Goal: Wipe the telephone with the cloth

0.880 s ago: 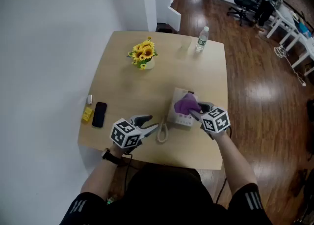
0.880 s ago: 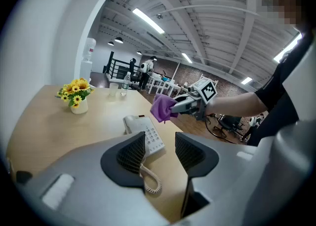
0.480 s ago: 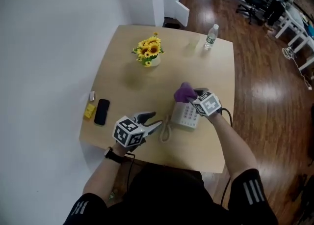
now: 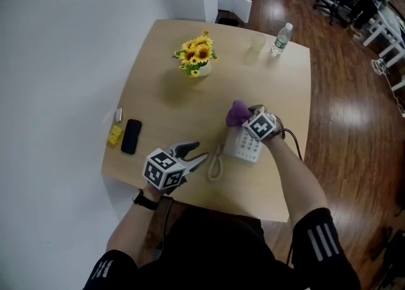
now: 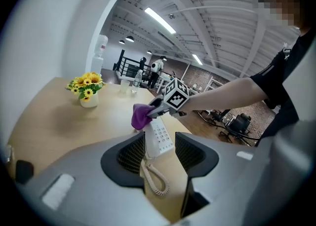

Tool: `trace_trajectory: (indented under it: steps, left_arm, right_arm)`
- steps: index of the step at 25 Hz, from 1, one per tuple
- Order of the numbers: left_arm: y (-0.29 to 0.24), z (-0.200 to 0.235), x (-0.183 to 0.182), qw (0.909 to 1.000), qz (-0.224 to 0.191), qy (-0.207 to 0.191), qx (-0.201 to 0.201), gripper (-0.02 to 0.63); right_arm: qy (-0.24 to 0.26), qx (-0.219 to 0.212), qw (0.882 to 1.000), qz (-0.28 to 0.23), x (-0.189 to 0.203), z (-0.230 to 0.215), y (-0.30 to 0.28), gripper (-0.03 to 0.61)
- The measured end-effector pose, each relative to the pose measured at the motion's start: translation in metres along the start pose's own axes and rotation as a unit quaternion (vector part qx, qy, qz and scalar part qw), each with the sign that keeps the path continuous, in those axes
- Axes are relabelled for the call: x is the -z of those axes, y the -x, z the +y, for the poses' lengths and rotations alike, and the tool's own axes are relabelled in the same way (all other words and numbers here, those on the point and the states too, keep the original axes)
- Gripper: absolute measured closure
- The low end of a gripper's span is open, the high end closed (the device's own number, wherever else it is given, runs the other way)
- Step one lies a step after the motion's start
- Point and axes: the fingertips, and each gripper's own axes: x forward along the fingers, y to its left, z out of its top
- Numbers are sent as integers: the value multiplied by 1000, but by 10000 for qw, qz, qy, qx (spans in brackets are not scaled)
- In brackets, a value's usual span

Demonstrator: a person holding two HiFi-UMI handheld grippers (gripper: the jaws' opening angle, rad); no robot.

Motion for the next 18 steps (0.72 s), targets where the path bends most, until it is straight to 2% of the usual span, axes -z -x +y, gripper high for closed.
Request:
trace_trajectory:
  steps: [5,10,14,18]
  left_arm:
    - [-3,1,3,10000,14,62,37,433]
    - [-8,1,2,10000,12,46,82,433]
    - [-12,2,3,9999,59,13,117,433]
    - [-18,-2,4,9998,96,-31,197,433]
  right_arm:
    - [484,53,9988,49,6,19,4,428]
    - [746,191,9970,-3,25,52,8,431]
    - [1213,430,9915,172,45,83,7,431]
    - [1422,397,9885,319,66,113,1,431]
